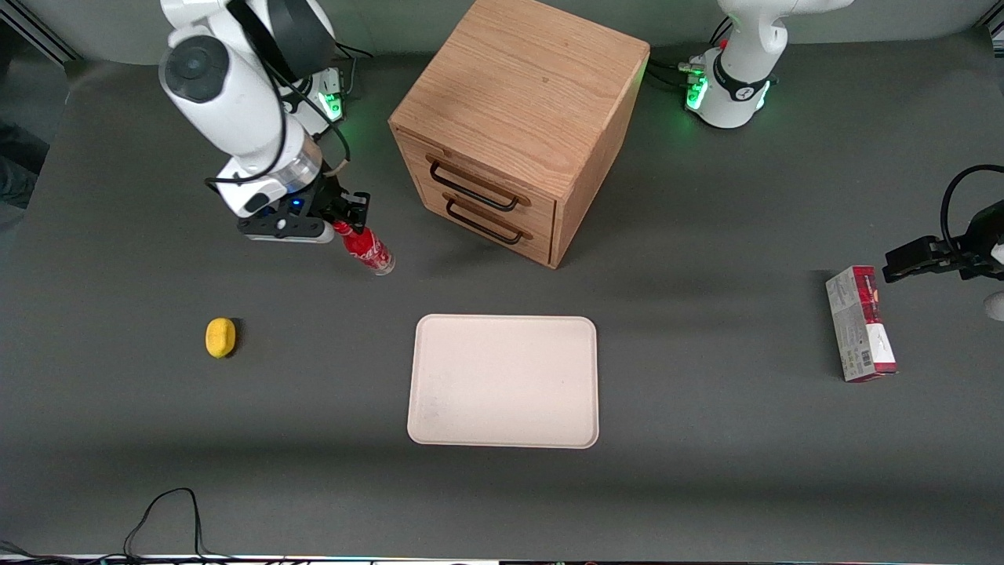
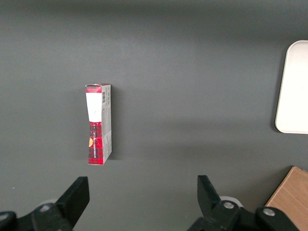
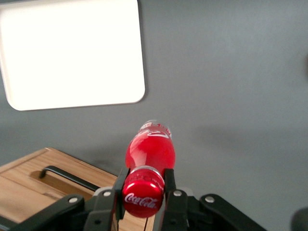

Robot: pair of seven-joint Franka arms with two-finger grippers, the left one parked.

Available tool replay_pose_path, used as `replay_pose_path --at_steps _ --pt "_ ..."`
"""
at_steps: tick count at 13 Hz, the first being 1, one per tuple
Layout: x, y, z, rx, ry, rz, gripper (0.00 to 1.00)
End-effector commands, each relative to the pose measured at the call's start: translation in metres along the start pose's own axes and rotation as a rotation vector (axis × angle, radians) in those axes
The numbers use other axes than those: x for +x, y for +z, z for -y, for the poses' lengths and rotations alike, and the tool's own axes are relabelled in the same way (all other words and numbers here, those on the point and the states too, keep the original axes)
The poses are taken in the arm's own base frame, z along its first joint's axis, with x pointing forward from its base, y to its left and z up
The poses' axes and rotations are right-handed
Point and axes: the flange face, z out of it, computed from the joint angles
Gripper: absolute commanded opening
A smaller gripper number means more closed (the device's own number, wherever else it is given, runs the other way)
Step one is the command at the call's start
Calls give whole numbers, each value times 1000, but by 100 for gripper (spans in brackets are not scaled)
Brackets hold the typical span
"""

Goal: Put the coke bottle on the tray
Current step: 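Lift the held bottle and carry it toward the white tray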

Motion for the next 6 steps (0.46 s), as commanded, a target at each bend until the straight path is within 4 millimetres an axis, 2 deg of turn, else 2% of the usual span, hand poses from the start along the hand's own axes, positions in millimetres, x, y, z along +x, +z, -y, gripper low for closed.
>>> replay_pose_path --at_steps 1,2,3,4,6 --pt "67 -44 27 -51 -30 40 0" --pt "84 -50 41 -59 -66 69 0" --pt "104 -51 45 -70 -83 66 0" --pt "114 -48 54 -56 -106 59 0" --pt "137 -26 60 6 -105 42 0"
